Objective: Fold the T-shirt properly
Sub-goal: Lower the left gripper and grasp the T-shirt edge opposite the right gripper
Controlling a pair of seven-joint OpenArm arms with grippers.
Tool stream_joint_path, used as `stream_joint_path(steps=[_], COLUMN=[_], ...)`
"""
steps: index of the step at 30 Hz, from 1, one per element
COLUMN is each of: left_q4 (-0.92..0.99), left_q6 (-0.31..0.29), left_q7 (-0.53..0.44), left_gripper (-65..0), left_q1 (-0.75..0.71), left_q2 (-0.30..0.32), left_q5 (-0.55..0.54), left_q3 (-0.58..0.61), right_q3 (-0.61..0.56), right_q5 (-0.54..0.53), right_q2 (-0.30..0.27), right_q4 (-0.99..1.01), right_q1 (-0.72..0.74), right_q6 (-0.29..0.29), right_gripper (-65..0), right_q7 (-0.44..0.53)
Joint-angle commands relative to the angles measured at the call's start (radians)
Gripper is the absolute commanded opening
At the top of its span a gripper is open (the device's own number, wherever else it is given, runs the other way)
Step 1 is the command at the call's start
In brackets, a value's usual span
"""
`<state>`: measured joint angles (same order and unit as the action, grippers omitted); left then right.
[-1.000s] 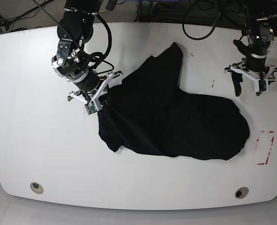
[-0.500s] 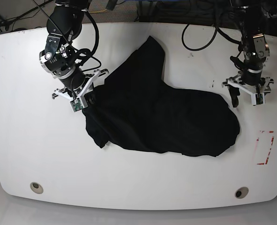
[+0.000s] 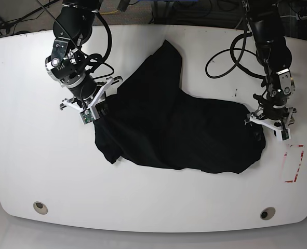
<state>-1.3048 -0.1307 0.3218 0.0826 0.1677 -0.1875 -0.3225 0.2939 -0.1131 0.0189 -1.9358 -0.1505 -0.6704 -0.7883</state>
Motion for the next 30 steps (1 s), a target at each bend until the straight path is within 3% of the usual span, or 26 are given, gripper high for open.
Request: stream_joint_path(steps=[1, 11, 13, 15, 17, 19, 25, 30], left_q4=[0.035, 0.222, 0.224, 0.225, 0.232, 0.245, 0.228, 0.051], left_q6=[0.001, 0.001, 0.001, 0.001, 0.001, 0.001, 0.001, 0.001], left_q7=[-0.020, -0.020, -0.020, -0.020, -0.020, -0.019, 0.043, 0.096], left_gripper=[-22.2, -23.1, -26.5, -35.8, -53.7, -65.0, -65.0, -65.0], left_q1=[0.053, 0.158, 0.156, 0.156, 0.161, 0.162, 0.162, 0.144], left_q2=[0.011, -0.009, -0.015, -0.017, -0.017, -0.017, -0.013, -0.012], left_q5=[-0.002, -0.002, 0.000, 0.000, 0.001, 0.001, -0.004, -0.004], left_q3=[-0.004, -0.004, -0.004, -0.004, -0.004, -0.004, 0.004, 0.004], right_q3=[0.001, 0.005, 0.006, 0.006, 0.006, 0.006, 0.006, 0.006], right_q5=[-0.015, -0.013, -0.013, -0.013, -0.013, -0.013, -0.017, -0.015], right_q2=[-0.004, -0.004, -0.004, -0.004, -0.004, -0.004, -0.004, -0.015], right_q4=[-0.003, 0.005, 0.005, 0.005, 0.005, 0.005, 0.003, 0.003], right_q1=[0.015, 0.005, 0.001, -0.005, -0.007, -0.007, -0.004, 0.039], right_q6=[0.001, 0.001, 0.001, 0.001, 0.001, 0.001, 0.001, 0.001], right_gripper=[-65.0, -65.0, -65.0, -65.0, -65.0, -65.0, -65.0, -65.0], right_q7=[0.025, 0.025, 0.025, 0.025, 0.025, 0.025, 0.025, 0.025])
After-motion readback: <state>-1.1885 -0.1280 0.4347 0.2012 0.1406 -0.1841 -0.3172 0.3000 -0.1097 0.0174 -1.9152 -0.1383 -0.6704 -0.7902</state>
